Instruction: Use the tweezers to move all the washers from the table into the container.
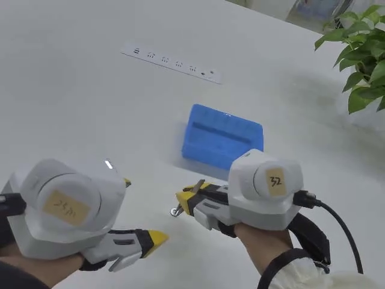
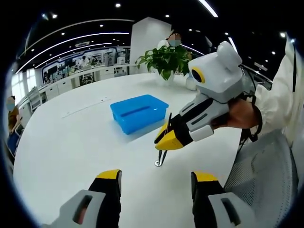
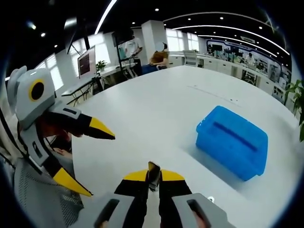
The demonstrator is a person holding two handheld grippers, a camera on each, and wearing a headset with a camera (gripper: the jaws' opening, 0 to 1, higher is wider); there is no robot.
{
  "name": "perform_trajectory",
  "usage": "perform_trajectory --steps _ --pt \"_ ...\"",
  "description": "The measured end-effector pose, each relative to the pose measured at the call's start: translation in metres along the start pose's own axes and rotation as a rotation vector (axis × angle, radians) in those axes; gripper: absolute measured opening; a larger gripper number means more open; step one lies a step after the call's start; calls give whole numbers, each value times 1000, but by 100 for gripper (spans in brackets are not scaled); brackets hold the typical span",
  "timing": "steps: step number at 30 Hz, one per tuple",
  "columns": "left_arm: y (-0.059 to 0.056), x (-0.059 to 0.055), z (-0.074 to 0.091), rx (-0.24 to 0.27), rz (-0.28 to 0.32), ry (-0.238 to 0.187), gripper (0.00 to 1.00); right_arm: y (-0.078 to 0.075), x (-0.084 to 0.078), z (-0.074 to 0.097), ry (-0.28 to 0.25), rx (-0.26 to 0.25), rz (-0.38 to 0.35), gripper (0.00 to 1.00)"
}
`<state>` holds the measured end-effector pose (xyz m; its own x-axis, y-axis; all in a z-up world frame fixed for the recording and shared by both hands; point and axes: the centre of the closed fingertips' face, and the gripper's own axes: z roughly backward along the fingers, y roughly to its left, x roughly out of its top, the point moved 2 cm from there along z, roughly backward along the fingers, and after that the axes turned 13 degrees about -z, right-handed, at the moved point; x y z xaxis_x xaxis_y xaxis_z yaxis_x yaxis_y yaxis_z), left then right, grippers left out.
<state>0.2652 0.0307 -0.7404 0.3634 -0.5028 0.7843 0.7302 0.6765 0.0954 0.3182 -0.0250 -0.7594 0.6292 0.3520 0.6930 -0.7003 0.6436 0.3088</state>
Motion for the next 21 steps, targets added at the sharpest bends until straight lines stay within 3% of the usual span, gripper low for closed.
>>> perform_trajectory --steps 10,21 --pt "1 0 2 4 0 -1 60 -1 5 4 5 -9 -12 3" --pt "-1 1 2 1 -1 -4 61 -1 45 29 -85 -10 -7 3"
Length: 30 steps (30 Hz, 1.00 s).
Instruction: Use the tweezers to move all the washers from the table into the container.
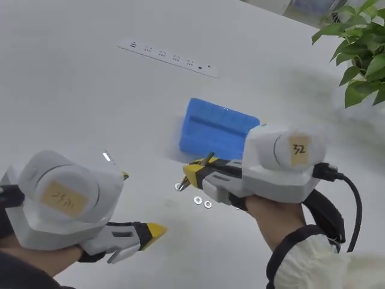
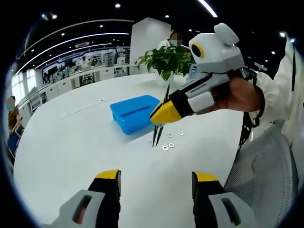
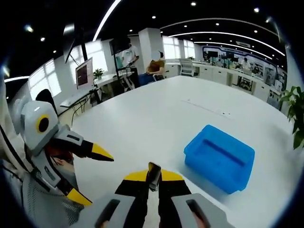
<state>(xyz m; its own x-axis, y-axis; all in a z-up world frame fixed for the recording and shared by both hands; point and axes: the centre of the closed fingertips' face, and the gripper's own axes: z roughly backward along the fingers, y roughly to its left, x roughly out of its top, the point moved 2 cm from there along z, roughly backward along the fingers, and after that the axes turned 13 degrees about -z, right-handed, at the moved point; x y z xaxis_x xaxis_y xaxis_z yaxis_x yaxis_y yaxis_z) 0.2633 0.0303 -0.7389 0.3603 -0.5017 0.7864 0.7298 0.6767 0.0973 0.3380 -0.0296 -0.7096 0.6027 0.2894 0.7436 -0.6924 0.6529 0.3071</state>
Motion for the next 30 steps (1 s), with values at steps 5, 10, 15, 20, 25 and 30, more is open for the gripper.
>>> perform_trajectory --steps 5,10,15,20,25,30 --pt "-1 0 0 -2 -1 0 61 -9 20 7 -38 -20 11 3" --pt "0 0 0 -2 0 2 61 -17 40 11 -78 -39 35 3" --pt "0 -1 -1 -2 -2 6 60 -28 59 8 -115 -62 40 3" --pt "0 -2 -1 -6 -5 10 60 -40 73 0 -141 -89 53 3" --pt "-1 -3 -3 -8 -8 15 60 -54 83 -14 -170 -108 18 3" --pt "-3 -4 -4 -12 -11 20 60 -67 76 -40 -123 -141 50 3"
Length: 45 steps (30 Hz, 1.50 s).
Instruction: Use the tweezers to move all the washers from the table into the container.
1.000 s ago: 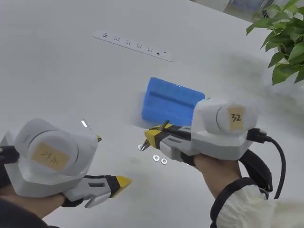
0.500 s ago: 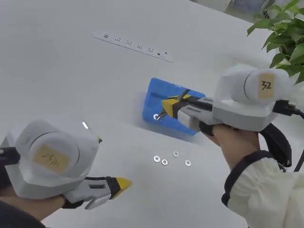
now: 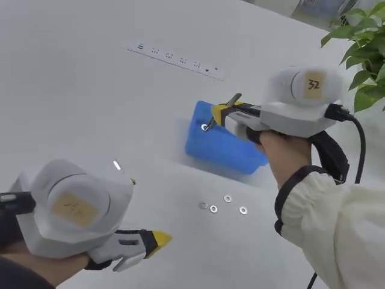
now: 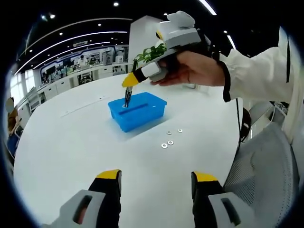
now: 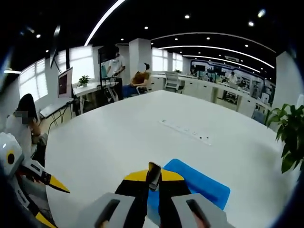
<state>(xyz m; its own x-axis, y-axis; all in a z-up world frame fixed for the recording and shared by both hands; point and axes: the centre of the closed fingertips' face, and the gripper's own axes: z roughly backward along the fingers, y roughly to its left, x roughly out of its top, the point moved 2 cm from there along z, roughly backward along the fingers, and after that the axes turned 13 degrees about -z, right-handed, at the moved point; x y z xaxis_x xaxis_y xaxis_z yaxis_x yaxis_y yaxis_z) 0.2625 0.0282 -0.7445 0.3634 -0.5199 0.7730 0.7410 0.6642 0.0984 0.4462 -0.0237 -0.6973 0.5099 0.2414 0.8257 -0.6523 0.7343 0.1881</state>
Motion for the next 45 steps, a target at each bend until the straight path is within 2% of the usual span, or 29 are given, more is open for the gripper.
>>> perform_trajectory --steps 3,9,12,14,18,27,35,38,41,45 --pt "-1 0 0 0 -1 1 59 -4 -7 -10 21 -10 -14 3" --pt "-3 -2 -3 -9 -7 10 60 -10 -23 -26 67 -34 16 3" --pt "-2 -2 -4 -10 -8 11 60 -12 -29 -32 83 -31 -15 3" --pt "-2 -2 -4 -8 -8 9 60 -12 -32 -35 91 -26 -40 3" --pt "-1 -3 -4 -9 -3 12 60 -14 -37 -38 108 -35 -31 3" --pt "-2 -4 -5 -12 -5 19 60 -18 -39 -37 103 -55 -76 4" --pt "-1 -1 -3 -10 -12 12 60 -17 -21 -11 35 -64 -106 4" --pt "-1 0 -3 -7 -15 9 60 -9 -11 6 -5 -59 -100 4" --pt "-1 0 -2 -6 -16 8 60 2 0 29 -56 -67 -51 4" --pt "-3 -1 -2 -10 -16 8 60 13 -1 53 -82 -58 -68 4"
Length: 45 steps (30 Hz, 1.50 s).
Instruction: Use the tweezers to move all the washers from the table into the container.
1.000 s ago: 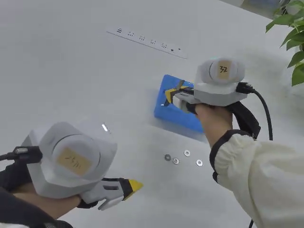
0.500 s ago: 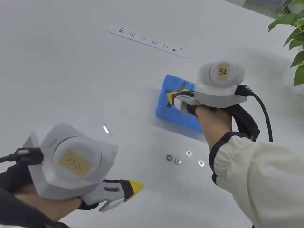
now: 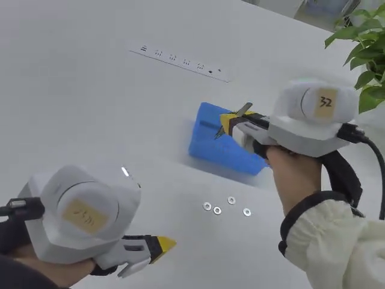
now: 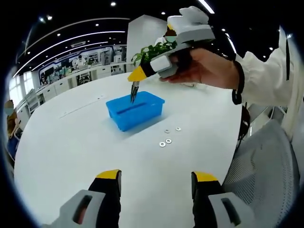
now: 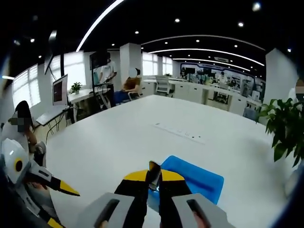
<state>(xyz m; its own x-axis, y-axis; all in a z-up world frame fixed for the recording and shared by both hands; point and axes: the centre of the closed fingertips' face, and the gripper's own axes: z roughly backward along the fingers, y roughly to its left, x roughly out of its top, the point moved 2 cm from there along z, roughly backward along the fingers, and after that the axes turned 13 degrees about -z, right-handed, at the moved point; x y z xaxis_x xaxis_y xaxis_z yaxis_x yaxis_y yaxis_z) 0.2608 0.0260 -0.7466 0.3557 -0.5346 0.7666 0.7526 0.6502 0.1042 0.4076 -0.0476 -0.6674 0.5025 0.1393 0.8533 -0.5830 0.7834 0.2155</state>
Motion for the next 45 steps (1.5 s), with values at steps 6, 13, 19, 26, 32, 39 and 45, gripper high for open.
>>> perform_trajectory --steps 6,13,19,26,32,39,45 --pt "-3 1 -1 -4 -4 -3 61 8 -19 19 0 5 -102 4" --pt "-5 2 -1 -11 -9 -4 61 7 -59 24 60 -23 -131 4" --pt "-7 1 -3 -20 -13 3 60 6 -85 20 121 -32 -135 4" --pt "-5 1 -4 4 -6 -1 64 6 -108 15 187 -37 -91 4" --pt "-4 2 -4 6 3 -13 63 5 -113 12 204 -39 -83 4" --pt "-7 0 -6 -7 1 -6 63 4 -116 12 205 -40 -88 4" --pt "-8 2 -7 -16 -5 -7 63 1 -115 10 198 -44 -101 3"
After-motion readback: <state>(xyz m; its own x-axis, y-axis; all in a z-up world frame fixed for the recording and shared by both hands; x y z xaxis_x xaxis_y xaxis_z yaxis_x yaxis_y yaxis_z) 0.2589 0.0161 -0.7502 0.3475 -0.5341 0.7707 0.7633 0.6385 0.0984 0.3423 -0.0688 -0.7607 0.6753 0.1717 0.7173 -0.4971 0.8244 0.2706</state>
